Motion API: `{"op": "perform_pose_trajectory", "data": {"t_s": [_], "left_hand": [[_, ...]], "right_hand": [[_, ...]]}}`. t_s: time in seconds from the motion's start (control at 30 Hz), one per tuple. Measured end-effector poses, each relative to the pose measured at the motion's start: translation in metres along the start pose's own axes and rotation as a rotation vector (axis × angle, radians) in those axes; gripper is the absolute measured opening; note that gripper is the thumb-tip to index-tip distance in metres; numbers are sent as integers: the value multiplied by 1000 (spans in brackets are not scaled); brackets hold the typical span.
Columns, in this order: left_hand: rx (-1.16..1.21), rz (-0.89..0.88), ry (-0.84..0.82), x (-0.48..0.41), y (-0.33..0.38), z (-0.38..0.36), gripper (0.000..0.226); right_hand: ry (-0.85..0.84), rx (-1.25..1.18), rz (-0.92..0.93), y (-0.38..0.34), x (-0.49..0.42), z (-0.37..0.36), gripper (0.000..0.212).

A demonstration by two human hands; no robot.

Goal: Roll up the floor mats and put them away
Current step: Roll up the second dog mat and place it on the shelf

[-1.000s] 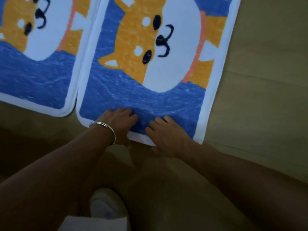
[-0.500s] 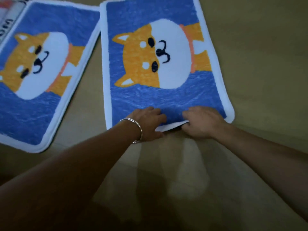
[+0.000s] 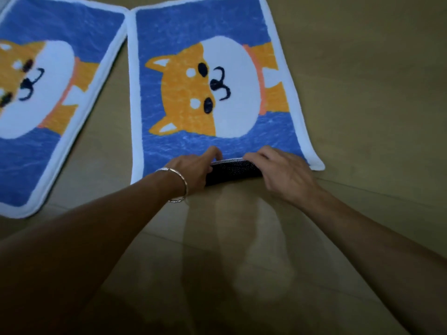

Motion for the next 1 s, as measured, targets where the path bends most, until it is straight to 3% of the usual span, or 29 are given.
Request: {"op": "perform_pose_trajectory", "data": {"t_s": [0.07,0.17,0.33,0.5,0.7,0.83,1.0], "left_hand": [[-47,-12,12,5,-8,-5,43],[-266,30,86,11,-19,-7,46],[-593,-41,368,16,-7,-10,52],[-453,117,169,4,4,-18,43],[-446,82,134,19,-4,-19,61],[-314,151,83,24,-17,-27,66],[-265,95,85,21,-20,-24,63]], "right_hand": [[16,37,59,-1,-8,-6,43],[11,23,107,-10,-25,-9,23],[-254,21,155,-22,-44,-20,58],[-192,87,166,-26,-40,-21,40],[-256,-8,-46,-28,-49,-12,34],[-266,54,-36,-39,-49,-13,27],[-108,120,-33,-41,-33,-27,18]]}}
Point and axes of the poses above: each hand's wrist, its own x-axis away from the middle knuckle, its own z-axis out of the back of the hand, y = z × x, the point moved 4 cm from there along -x, towards the middle knuckle, and after that the axes turned 6 degrees about -x, right-handed, at the moved point
